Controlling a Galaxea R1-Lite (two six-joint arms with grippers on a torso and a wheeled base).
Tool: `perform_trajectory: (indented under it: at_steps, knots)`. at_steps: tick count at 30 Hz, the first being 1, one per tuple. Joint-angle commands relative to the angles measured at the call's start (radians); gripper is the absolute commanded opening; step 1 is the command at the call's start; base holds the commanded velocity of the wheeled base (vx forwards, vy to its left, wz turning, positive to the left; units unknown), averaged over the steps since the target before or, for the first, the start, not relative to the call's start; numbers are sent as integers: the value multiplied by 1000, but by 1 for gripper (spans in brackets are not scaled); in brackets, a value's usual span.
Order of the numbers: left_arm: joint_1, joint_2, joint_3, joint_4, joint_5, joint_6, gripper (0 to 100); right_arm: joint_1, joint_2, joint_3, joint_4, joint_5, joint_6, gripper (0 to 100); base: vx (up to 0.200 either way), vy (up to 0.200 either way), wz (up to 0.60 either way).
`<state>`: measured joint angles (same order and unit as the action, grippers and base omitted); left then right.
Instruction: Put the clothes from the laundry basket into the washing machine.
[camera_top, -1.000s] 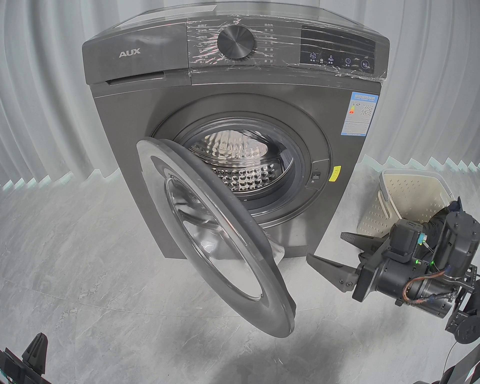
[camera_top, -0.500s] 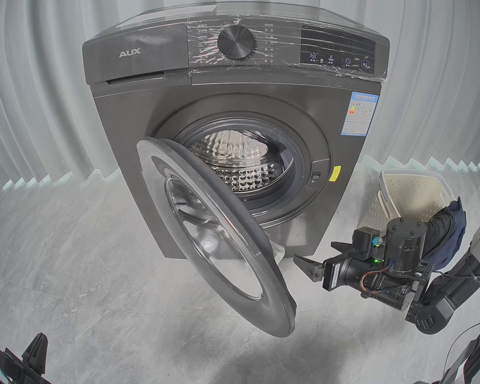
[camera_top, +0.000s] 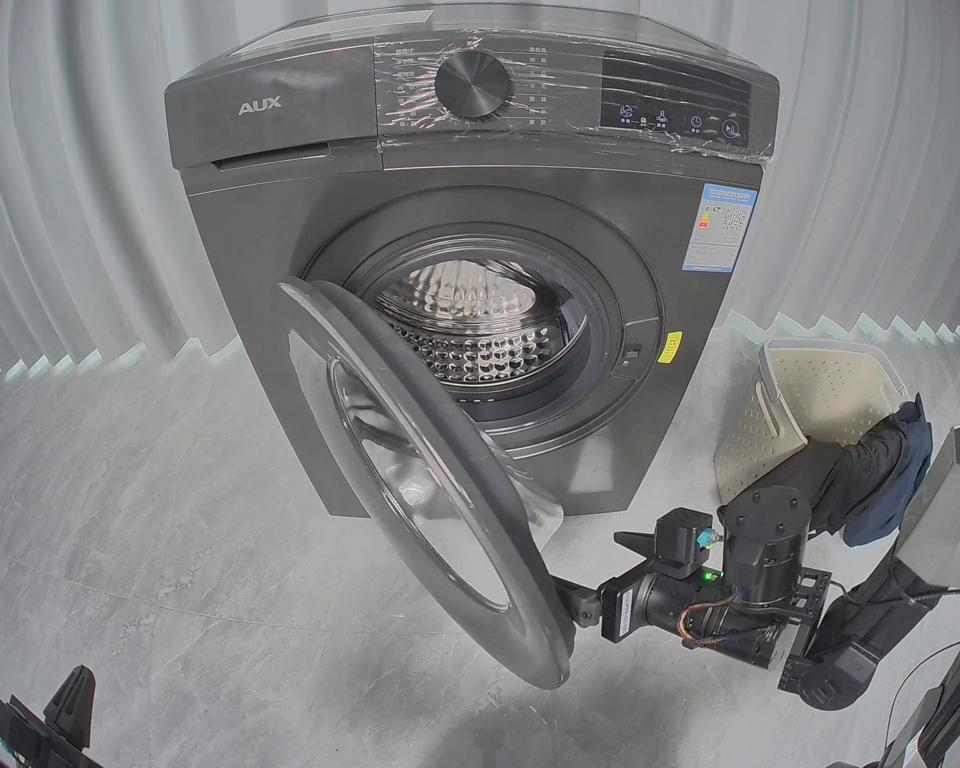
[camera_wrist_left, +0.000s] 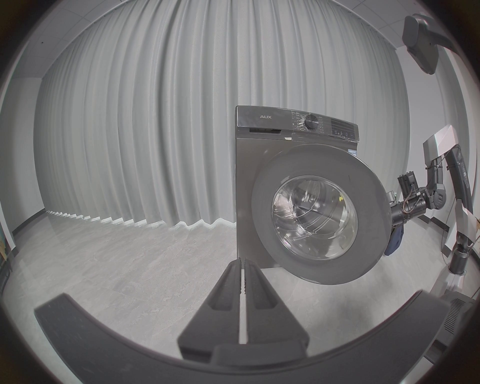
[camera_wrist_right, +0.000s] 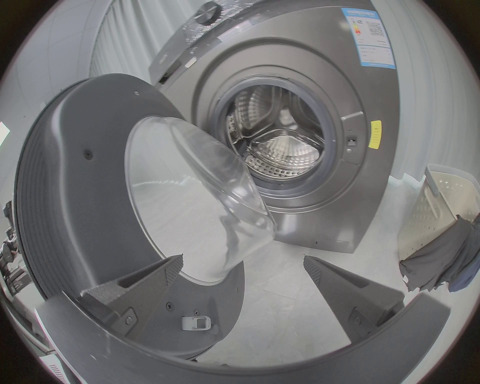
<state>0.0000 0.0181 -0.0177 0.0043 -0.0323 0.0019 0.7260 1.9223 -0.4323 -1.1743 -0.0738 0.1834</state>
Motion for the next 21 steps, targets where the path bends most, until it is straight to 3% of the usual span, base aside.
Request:
perform_trajectory:
  at_steps: [1,4,7,14,21]
  knots:
    - [0,-18,16,0,0,0,0,66,10,37,-50,2,-1,100,0,0,0]
    - [0,-18,16,0,0,0,0,96,10,43,-71,2,1,100,0,0,0]
    - [0,-18,16,0,0,0,0,79,23,20,-68,-3,1,100,0,0,0]
    - [0,-18,16,0,0,1,0,-102,80,-123,-58,-34,-2,100,0,0,0]
    - [0,-18,16,0,0,1,0,-177,168,-197,-50,-35,-13,100,0,0,0]
